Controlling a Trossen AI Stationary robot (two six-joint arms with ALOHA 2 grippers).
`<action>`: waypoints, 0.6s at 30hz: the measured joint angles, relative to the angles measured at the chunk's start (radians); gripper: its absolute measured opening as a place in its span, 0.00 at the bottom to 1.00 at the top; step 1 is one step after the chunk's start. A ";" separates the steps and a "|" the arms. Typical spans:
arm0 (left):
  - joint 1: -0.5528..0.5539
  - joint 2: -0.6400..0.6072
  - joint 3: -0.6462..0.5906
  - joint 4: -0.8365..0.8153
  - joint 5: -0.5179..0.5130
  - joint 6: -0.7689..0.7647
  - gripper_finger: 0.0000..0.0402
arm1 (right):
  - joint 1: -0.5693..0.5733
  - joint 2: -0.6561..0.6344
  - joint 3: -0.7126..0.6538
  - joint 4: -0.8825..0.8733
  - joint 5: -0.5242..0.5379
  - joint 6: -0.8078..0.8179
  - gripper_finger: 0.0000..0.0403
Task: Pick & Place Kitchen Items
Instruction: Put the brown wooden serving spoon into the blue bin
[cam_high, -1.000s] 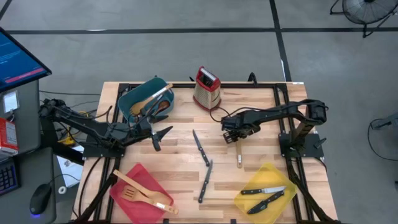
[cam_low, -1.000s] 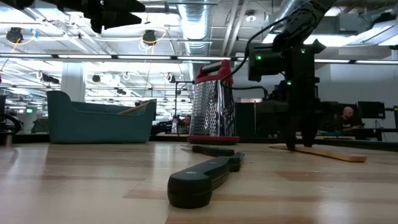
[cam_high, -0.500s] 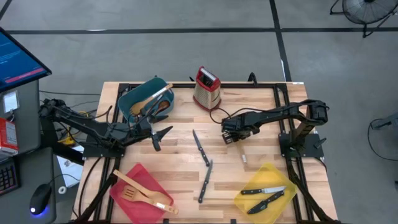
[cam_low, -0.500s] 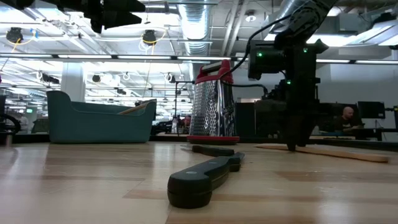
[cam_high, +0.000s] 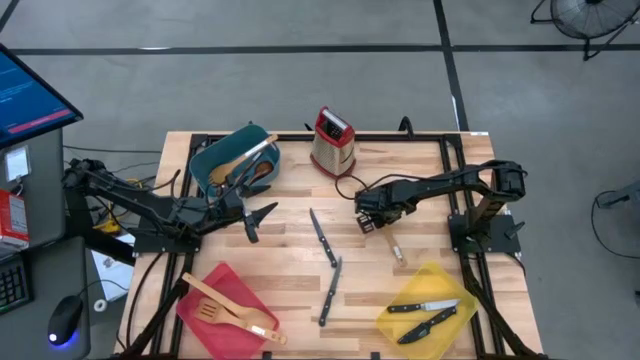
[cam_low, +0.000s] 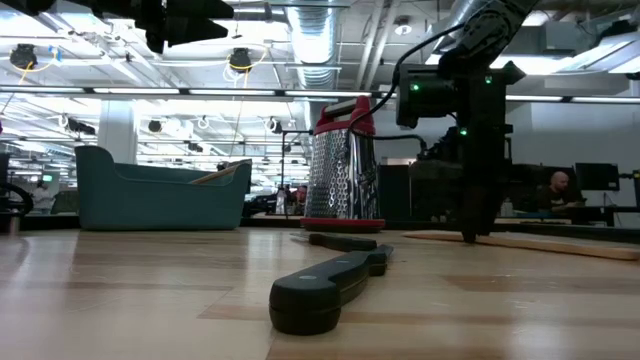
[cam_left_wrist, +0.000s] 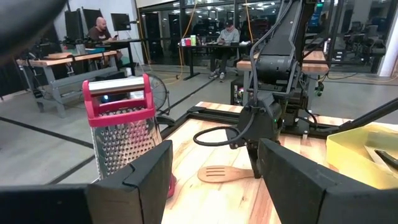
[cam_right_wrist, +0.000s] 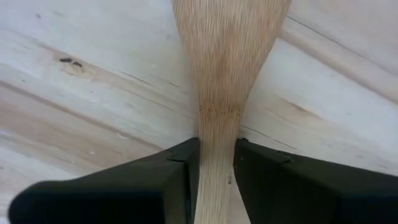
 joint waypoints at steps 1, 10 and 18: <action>0.000 0.000 0.000 0.000 0.000 0.000 0.54 | 0.000 0.000 0.009 -0.004 0.001 -0.012 0.20; 0.000 0.000 0.000 0.005 0.000 0.000 0.54 | 0.024 -0.027 0.106 -0.004 0.029 -0.111 0.20; 0.000 0.000 0.000 0.022 0.000 0.000 0.54 | 0.063 -0.194 0.152 0.030 0.087 -0.135 0.20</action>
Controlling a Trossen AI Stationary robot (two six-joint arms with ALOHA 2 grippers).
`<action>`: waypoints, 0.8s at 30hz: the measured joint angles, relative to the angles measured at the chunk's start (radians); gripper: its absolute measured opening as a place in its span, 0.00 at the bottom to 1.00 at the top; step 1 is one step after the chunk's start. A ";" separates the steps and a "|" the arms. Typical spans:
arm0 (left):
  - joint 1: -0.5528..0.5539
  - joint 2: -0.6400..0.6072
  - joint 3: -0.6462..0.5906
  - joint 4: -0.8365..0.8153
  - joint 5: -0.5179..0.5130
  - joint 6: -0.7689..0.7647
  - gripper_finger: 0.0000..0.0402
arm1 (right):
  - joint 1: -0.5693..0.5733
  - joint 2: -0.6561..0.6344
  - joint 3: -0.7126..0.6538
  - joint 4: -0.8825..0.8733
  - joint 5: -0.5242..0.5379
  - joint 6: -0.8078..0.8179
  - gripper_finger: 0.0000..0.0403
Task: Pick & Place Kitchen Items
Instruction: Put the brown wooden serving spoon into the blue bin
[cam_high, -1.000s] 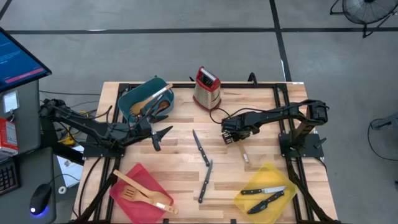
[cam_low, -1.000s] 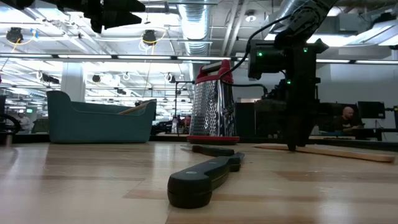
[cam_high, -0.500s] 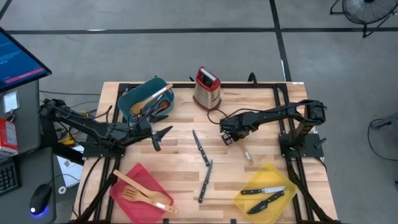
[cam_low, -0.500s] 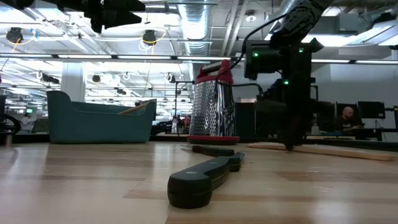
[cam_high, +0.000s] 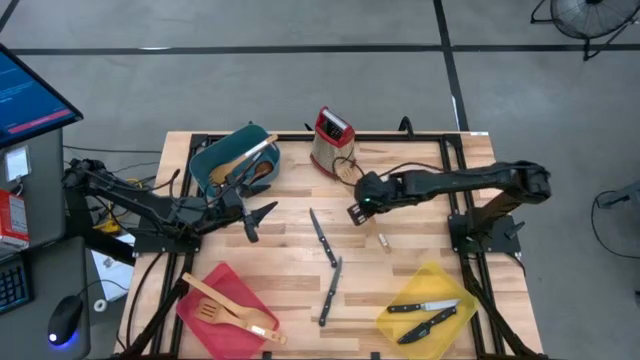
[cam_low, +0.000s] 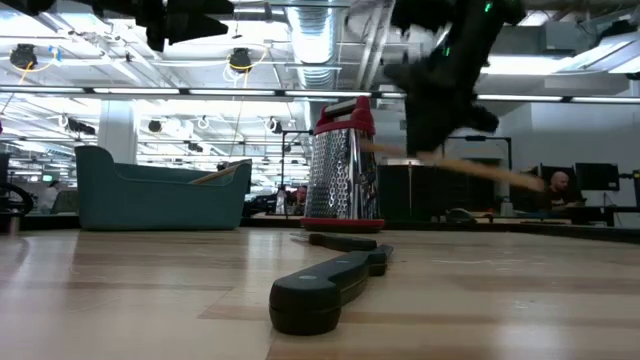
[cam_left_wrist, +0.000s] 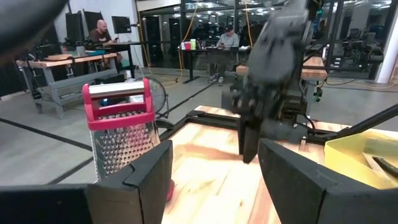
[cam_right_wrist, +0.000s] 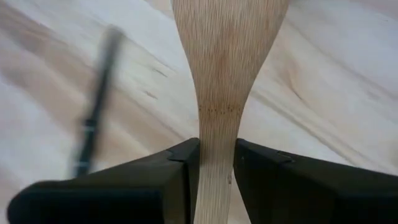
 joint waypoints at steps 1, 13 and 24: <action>0.000 0.000 0.000 0.002 0.000 0.000 0.54 | 0.006 -0.027 0.001 0.011 0.005 -0.005 0.20; 0.000 0.000 0.000 0.103 0.264 -0.045 0.54 | 0.070 -0.222 0.002 0.549 0.052 -0.312 0.20; 0.012 0.022 0.000 0.183 0.370 -0.053 0.54 | 0.102 -0.151 0.005 1.018 -0.034 -0.601 0.20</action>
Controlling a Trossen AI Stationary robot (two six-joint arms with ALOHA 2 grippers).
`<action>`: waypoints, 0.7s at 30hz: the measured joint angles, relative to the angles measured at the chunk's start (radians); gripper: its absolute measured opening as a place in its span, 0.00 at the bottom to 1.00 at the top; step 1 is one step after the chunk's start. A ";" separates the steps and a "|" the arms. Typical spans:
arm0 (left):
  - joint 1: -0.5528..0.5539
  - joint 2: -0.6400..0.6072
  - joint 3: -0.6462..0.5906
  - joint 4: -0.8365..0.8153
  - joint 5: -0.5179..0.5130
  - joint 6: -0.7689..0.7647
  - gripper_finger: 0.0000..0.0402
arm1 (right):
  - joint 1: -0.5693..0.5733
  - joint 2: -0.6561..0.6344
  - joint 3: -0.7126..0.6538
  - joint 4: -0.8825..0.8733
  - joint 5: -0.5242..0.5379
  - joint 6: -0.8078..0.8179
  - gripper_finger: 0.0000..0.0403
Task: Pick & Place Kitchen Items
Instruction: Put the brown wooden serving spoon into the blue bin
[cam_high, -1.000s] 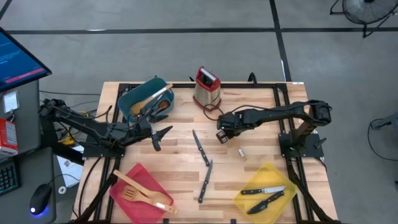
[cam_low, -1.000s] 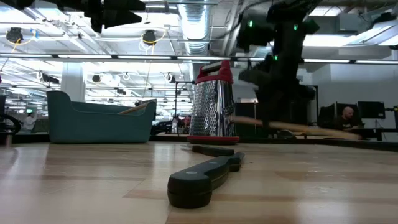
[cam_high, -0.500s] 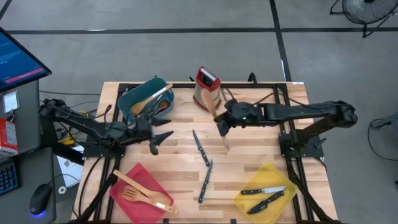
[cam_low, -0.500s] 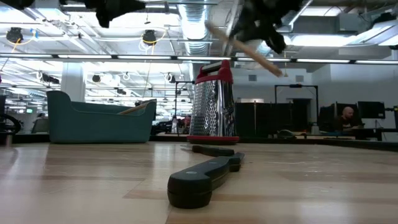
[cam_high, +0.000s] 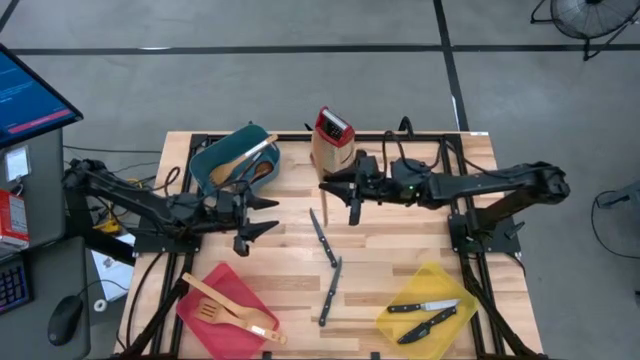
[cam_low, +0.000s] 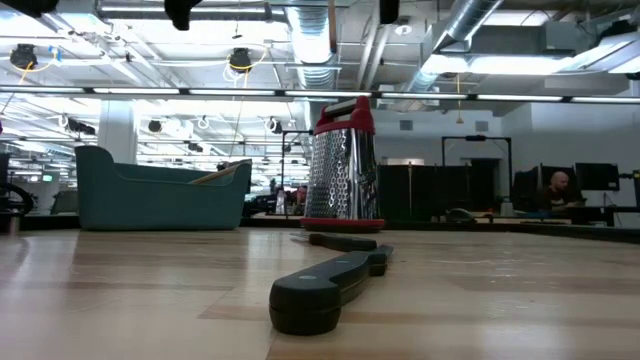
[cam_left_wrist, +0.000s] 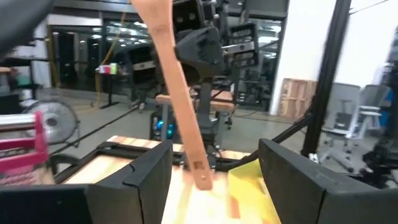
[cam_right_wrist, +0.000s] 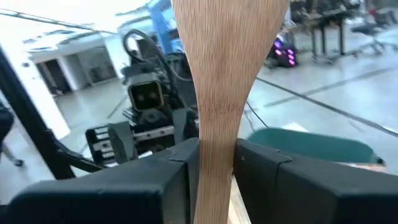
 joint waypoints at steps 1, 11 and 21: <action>0.008 0.012 0.000 0.022 0.027 0.000 0.55 | 0.000 0.006 0.000 0.016 -0.017 -0.006 0.20; 0.140 0.182 0.000 0.154 0.237 -0.119 0.60 | -0.010 0.075 -0.001 0.156 -0.182 -0.008 0.20; 0.231 0.307 0.000 0.364 0.450 -0.183 0.61 | -0.009 0.084 -0.001 0.234 -0.286 -0.034 0.20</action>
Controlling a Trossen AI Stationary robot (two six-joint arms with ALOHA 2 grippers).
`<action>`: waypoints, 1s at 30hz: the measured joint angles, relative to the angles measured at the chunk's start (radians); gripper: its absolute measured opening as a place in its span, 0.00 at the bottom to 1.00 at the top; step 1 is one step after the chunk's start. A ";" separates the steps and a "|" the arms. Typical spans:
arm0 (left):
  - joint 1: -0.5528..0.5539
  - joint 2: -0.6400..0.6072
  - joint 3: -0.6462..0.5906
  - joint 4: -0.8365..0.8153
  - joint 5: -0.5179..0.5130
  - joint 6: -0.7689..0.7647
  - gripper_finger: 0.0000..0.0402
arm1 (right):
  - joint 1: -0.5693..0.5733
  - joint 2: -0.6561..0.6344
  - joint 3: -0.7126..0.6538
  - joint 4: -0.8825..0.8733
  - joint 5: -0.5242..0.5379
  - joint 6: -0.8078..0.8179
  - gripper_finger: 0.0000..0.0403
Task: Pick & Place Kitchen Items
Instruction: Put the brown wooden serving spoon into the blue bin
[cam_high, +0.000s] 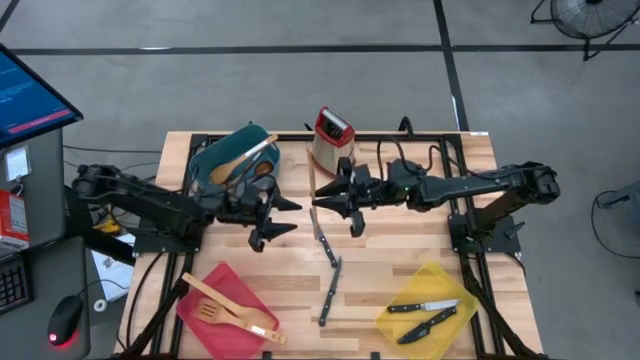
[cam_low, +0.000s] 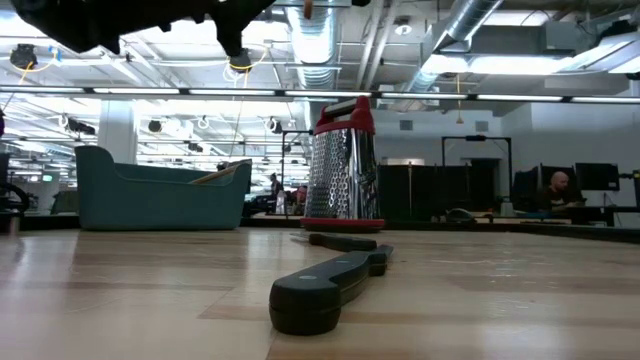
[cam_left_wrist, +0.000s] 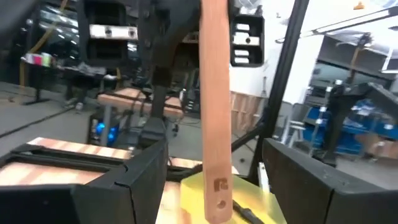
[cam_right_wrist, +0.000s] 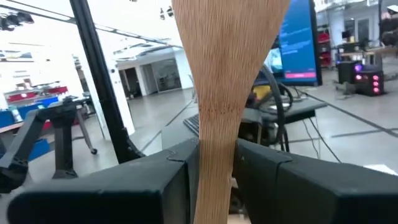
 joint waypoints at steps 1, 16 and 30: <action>0.007 0.010 0.000 0.013 0.018 -0.015 0.61 | 0.000 0.000 0.000 0.006 -0.004 -0.002 0.20; 0.070 0.137 0.029 0.174 0.206 -0.097 0.61 | 0.000 0.000 0.000 0.037 -0.053 -0.050 0.20; 0.077 0.311 0.202 0.174 0.402 -0.102 0.60 | 0.000 0.000 0.000 0.039 -0.079 -0.051 0.20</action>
